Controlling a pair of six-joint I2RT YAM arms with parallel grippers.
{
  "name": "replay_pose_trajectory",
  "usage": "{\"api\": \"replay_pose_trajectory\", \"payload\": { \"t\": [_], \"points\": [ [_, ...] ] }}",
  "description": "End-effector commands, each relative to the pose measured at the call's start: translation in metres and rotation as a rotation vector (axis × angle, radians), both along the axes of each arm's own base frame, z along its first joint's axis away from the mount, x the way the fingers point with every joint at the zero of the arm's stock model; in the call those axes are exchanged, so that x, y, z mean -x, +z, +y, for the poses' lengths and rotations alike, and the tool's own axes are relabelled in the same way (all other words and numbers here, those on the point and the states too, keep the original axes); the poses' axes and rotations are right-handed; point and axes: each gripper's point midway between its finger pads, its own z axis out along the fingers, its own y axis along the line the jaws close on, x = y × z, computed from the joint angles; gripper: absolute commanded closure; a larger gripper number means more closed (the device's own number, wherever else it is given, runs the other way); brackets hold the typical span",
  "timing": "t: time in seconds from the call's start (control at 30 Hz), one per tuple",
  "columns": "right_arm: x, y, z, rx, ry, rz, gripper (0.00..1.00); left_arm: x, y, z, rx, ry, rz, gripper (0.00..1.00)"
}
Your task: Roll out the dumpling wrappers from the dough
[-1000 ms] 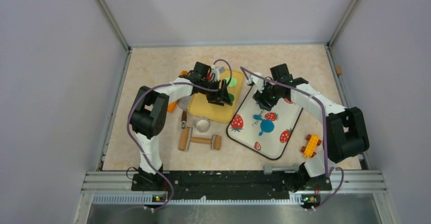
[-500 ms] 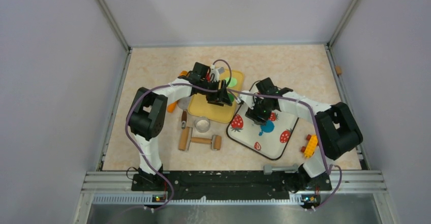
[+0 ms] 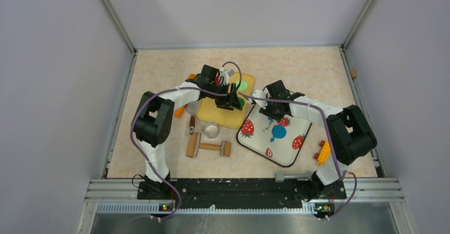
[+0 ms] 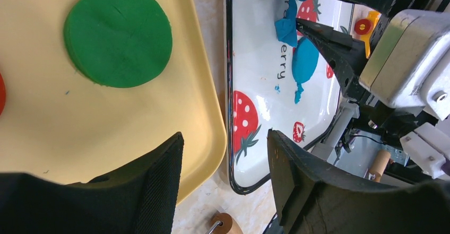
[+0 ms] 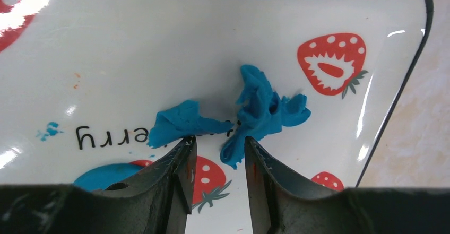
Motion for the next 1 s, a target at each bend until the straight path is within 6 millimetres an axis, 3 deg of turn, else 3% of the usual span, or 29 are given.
{"api": "replay_pose_trajectory", "payload": {
  "t": [0.0,0.23,0.33,0.4,0.53,0.57,0.67,0.77,0.97],
  "points": [
    [-0.03,0.035,-0.004,-0.012,-0.074,-0.137,0.6,-0.006,0.02,0.0,0.03,-0.003,-0.072,0.38],
    [-0.054,0.061,-0.021,-0.037,-0.159,-0.178,0.6,-0.006,0.02,0.0,0.025,-0.002,-0.074,0.38],
    [-0.054,0.073,-0.024,-0.087,-0.175,-0.158,0.59,-0.006,0.019,0.001,0.02,-0.002,-0.076,0.37],
    [-0.036,0.082,-0.01,-0.187,-0.076,-0.082,0.54,-0.005,0.017,0.001,0.017,-0.002,-0.073,0.37],
    [0.03,0.086,0.019,-0.333,0.233,0.034,0.44,-0.004,0.014,0.0,0.013,-0.004,-0.069,0.37],
    [0.051,0.084,0.025,-0.357,0.303,0.079,0.43,-0.003,0.014,-0.001,0.012,-0.006,-0.067,0.37],
    [0.088,0.068,0.034,-0.309,0.449,0.134,0.44,-0.001,0.012,-0.003,-0.001,-0.007,-0.068,0.38],
    [0.104,0.05,0.035,-0.257,0.512,0.154,0.47,0.002,0.009,-0.008,-0.019,-0.013,-0.074,0.39],
    [0.115,0.027,0.035,-0.223,0.577,0.202,0.5,0.007,0.002,-0.023,-0.046,-0.05,-0.088,0.42]
  ]
}}
